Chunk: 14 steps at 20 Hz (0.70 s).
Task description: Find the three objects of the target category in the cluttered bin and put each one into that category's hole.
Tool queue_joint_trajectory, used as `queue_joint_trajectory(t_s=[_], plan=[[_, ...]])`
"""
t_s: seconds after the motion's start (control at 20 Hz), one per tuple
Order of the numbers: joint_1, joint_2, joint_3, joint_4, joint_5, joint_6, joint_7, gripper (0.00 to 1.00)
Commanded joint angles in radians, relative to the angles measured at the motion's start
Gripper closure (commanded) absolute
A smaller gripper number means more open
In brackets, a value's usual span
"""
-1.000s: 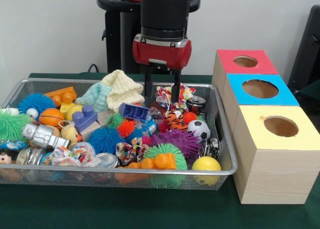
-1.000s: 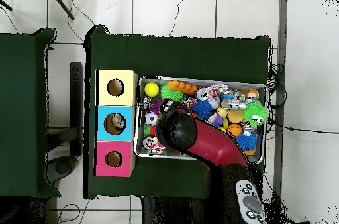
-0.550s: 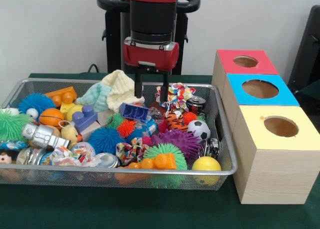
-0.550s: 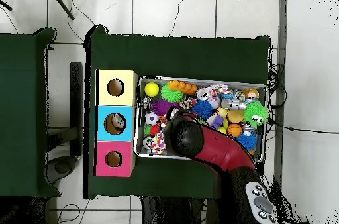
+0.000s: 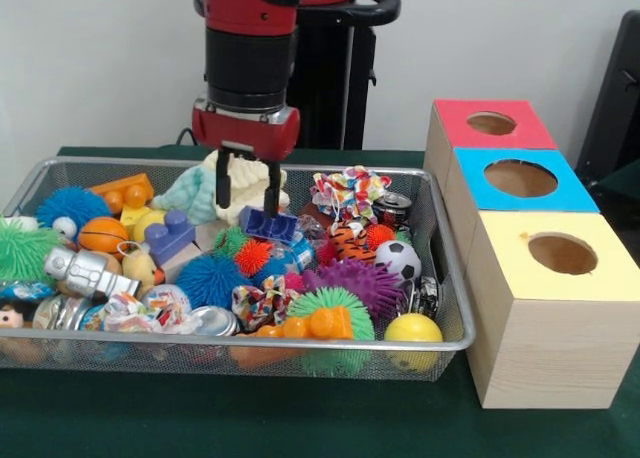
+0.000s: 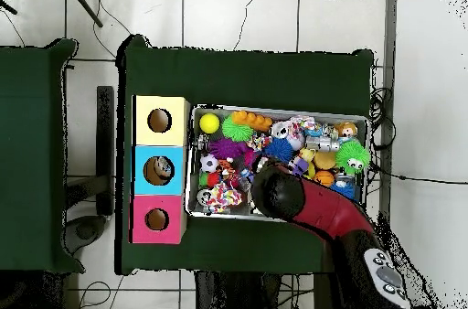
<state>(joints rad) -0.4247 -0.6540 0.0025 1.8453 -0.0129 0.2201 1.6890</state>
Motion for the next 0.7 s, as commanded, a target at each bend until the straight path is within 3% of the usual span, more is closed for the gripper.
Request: queue_joint_trajectory(t_s=[0.05,0.3,0.7], plan=[[-0.07,0.085,0.114,-0.089,-0.088,0.071,-0.049,0.0],[-0.087,0.089,0.128,-0.077,-0.116,0.057,-0.026,0.0],[-0.026,0.054,0.126,-0.02,-0.083,0.045,0.076,0.0]])
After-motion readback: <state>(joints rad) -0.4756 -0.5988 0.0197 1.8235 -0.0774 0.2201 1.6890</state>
